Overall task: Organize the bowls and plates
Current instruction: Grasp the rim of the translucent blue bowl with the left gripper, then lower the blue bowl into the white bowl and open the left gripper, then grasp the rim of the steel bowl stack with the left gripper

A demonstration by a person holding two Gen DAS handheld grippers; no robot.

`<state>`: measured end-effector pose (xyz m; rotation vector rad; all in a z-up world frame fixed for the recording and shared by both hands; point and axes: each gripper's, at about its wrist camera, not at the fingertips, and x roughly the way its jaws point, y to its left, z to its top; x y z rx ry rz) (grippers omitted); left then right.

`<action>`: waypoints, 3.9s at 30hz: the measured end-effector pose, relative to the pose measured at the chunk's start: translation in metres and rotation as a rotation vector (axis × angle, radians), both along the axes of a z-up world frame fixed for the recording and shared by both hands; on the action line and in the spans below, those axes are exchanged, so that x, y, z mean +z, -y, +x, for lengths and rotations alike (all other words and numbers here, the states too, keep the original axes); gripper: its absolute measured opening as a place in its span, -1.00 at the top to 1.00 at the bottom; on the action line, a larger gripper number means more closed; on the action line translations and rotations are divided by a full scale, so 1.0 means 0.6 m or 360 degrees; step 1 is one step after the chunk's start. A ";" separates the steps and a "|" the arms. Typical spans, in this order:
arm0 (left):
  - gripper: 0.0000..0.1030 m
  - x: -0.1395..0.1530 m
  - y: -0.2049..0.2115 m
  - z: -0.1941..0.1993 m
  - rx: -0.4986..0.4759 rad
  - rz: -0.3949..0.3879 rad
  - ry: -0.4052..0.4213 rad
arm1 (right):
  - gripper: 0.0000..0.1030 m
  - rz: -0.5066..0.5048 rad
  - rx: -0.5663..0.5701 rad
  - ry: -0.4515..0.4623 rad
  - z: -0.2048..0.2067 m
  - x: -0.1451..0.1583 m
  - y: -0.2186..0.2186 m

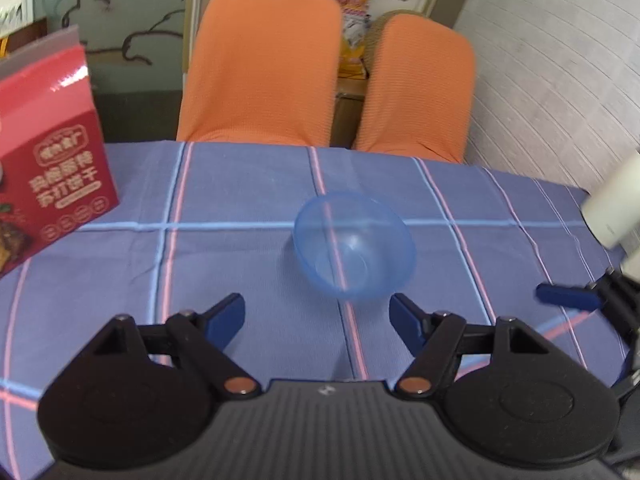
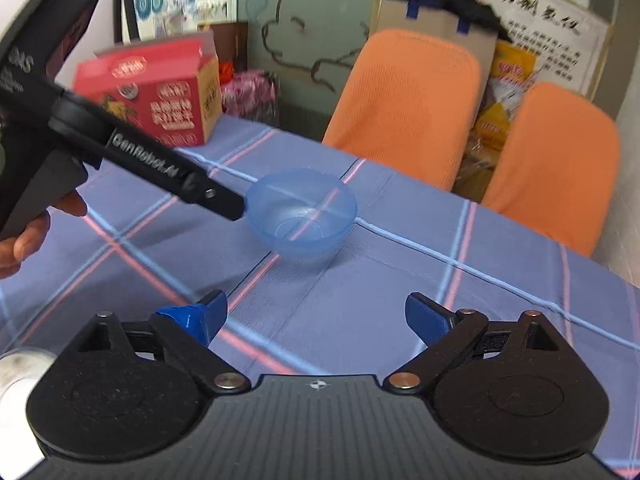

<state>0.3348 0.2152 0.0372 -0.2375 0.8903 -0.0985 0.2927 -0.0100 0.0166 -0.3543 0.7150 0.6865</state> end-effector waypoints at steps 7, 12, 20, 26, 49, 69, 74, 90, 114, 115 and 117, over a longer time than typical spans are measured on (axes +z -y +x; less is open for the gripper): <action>-0.40 -0.055 0.010 0.107 -0.0019 0.0001 -0.0045 | -0.62 -0.0055 -0.0007 -0.0094 0.078 -0.056 -0.055; -0.31 -0.079 0.013 0.125 -0.0072 0.0011 -0.0017 | -0.59 -0.0007 -0.0019 -0.0118 0.089 -0.074 -0.071; 0.09 -0.077 0.005 0.115 -0.0129 -0.0051 0.0003 | -0.52 0.0090 -0.0045 -0.0065 0.075 -0.058 -0.083; 0.09 -0.018 0.017 0.075 -0.0172 -0.0041 0.0098 | -0.53 0.0188 -0.0042 0.0080 0.037 0.009 -0.062; 0.02 0.014 0.357 -0.239 -0.0698 -0.0086 0.0138 | -0.58 -0.0006 -0.0278 0.0222 -0.268 0.047 0.210; -0.42 -0.018 0.363 -0.277 -0.0784 -0.0079 0.0055 | -0.56 0.0311 -0.0415 0.0000 -0.298 -0.025 0.299; -0.42 0.014 0.321 -0.311 -0.0645 -0.0148 0.0215 | -0.57 0.0522 -0.0585 0.0077 -0.360 -0.035 0.326; -0.44 -0.012 0.315 -0.308 -0.0200 -0.0031 0.0209 | -0.58 0.0634 -0.0854 0.0032 -0.324 -0.070 0.349; -0.55 -0.092 0.379 -0.227 -0.0279 0.0174 -0.0028 | -0.60 0.0378 -0.0845 -0.0022 -0.254 -0.111 0.305; -0.60 -0.093 0.382 -0.226 -0.0277 0.0199 -0.0024 | -0.62 0.0365 -0.0837 -0.0006 -0.256 -0.112 0.303; -0.65 -0.094 0.384 -0.224 -0.0290 0.0195 -0.0021 | -0.64 0.0342 -0.0823 0.0015 -0.254 -0.113 0.297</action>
